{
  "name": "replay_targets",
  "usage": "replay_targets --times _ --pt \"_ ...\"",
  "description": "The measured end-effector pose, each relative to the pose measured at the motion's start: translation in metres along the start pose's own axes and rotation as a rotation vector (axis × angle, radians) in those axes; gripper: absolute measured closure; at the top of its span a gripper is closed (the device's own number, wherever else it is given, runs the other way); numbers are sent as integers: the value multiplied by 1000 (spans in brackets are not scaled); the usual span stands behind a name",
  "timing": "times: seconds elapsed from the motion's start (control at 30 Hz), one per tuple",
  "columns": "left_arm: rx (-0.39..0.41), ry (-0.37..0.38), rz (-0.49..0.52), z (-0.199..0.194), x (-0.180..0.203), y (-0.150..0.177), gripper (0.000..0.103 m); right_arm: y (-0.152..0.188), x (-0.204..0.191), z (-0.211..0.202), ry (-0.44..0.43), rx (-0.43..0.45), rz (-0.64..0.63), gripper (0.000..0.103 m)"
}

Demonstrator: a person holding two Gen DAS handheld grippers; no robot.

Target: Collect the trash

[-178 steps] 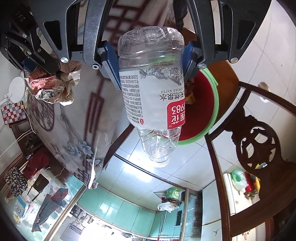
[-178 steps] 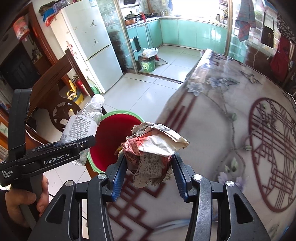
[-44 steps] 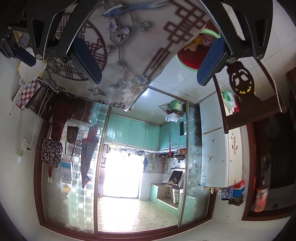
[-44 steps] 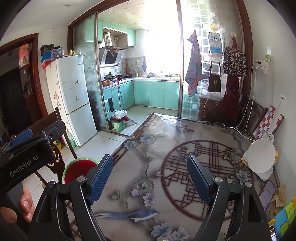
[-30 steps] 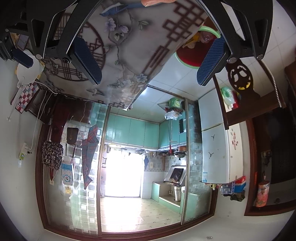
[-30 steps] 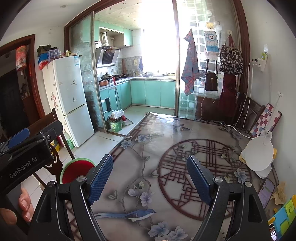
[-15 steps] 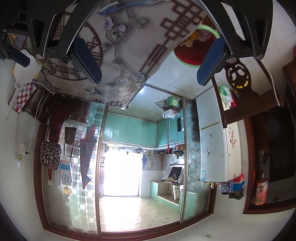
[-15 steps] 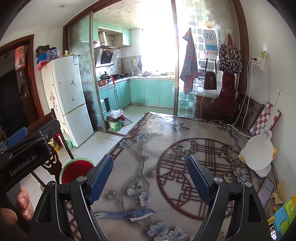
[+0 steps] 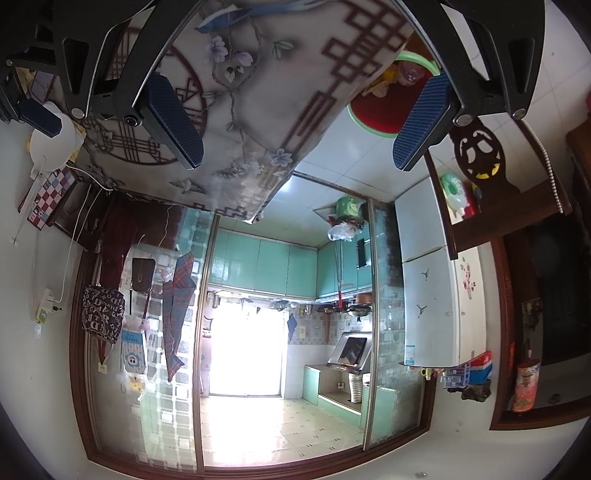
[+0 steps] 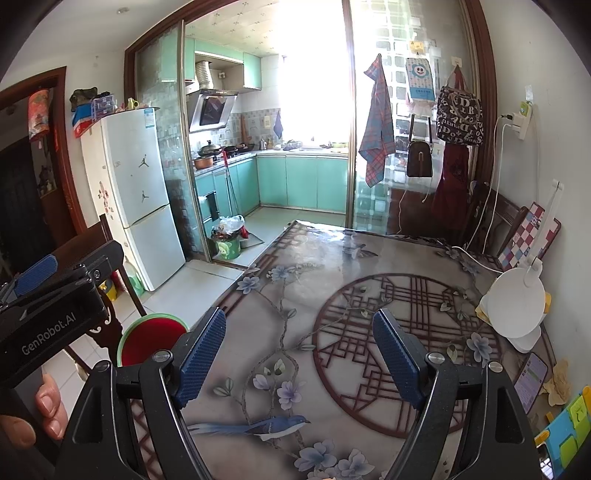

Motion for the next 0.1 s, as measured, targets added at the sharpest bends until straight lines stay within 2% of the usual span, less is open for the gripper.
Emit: replay_targets --times 0.1 --pt "-28 7 22 6 3 2 0 2 0 4 2 -8 -1 21"
Point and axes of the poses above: each gripper's, at about its wrist camera, not at the fingertips, and z roughly the way its jaws point, x to its right, y to its underside, the point moved 1 cm from there along z, roughly the way its jaws point, and after that the axes turned 14 degrees about y, right-handed, at the moved point
